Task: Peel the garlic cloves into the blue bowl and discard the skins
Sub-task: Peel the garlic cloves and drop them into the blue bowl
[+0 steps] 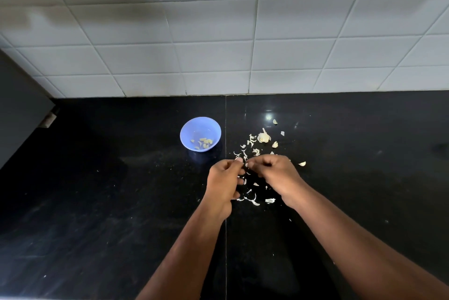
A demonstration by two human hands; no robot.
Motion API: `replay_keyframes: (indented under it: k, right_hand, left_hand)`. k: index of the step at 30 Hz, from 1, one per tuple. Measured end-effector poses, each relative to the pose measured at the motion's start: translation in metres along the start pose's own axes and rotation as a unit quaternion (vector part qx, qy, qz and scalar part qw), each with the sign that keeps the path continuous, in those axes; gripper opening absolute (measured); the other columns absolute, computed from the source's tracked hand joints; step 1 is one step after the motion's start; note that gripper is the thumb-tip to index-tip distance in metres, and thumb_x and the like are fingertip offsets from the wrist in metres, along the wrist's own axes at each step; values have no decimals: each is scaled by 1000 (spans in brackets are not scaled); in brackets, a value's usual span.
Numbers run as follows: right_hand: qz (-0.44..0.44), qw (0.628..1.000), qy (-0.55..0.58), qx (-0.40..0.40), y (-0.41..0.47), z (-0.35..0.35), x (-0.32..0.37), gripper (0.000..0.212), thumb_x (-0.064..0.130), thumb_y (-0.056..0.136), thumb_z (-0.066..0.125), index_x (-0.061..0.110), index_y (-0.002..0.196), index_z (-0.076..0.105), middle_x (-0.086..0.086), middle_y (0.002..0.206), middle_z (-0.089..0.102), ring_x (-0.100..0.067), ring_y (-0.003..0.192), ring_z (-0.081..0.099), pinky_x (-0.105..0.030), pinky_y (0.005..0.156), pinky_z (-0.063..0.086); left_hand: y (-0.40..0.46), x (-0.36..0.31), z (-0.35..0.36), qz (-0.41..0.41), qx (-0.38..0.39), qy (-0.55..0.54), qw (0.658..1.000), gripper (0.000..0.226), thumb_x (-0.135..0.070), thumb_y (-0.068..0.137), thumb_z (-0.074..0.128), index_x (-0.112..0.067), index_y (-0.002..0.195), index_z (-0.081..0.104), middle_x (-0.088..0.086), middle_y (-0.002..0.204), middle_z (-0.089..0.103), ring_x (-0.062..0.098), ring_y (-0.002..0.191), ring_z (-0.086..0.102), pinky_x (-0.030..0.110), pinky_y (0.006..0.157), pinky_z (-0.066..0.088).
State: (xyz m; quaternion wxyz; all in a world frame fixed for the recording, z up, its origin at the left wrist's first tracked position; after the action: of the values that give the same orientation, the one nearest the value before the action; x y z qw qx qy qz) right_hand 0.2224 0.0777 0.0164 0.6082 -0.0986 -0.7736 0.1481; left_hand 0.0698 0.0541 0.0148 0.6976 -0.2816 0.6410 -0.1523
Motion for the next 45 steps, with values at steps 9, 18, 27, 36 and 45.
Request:
replay_keyframes:
  k: [9, 18, 27, 36, 45]
  right_hand:
    - [-47, 991, 122, -37, -18, -5, 13, 10, 16, 97, 74, 18, 103, 81, -4, 83, 78, -5, 69, 65, -18, 61, 51]
    - [-52, 983, 173, -39, -19, -10, 10, 14, 9, 96, 73, 12, 109, 78, -6, 82, 73, -12, 71, 65, -25, 63, 56]
    - [-49, 980, 192, -21, -17, -6, 8, 17, 5, 101, 65, 11, 110, 78, -15, 85, 73, -15, 74, 66, -25, 63, 54]
    - [-2, 950, 310, -30, -9, -12, 4, 25, 5, 104, 59, 14, 121, 75, -5, 96, 75, -12, 76, 69, -24, 66, 56]
    - [4, 975, 219, -26, -12, -16, 1, 15, 1, 103, 60, 5, 111, 73, -12, 90, 73, -17, 76, 73, -31, 72, 63]
  left_hand:
    - [-2, -4, 20, -25, 89, -125, 988, 12, -25, 97, 76, -15, 90, 74, 0, 81, 70, 8, 65, 61, 21, 46, 38]
    - [-3, -12, 24, 50, 62, -51, 996, 8, -16, 100, 71, -15, 95, 77, -3, 75, 69, 5, 64, 61, 23, 52, 41]
    - [3, -14, 29, 81, 25, 31, 996, 12, -15, 99, 63, -9, 100, 73, 4, 72, 66, 13, 63, 57, 24, 46, 40]
    - [0, -11, 20, 58, 9, 111, 992, 24, -22, 98, 42, -17, 77, 53, -2, 68, 53, 14, 62, 51, 30, 52, 41]
    - [1, -14, 10, 174, -5, 274, 946, 21, -20, 95, 64, -34, 101, 79, -12, 78, 75, 5, 58, 60, 37, 59, 56]
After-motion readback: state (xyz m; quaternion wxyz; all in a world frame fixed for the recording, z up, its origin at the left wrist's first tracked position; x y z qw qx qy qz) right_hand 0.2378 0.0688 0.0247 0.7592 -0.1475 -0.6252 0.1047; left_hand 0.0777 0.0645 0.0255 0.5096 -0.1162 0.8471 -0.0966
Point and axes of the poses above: each hand's wrist, its own y-axis towards the middle knuckle, its own z-axis out of the palm, x = y × z, the point moved 4 cm from there along y, towards the middle knuckle
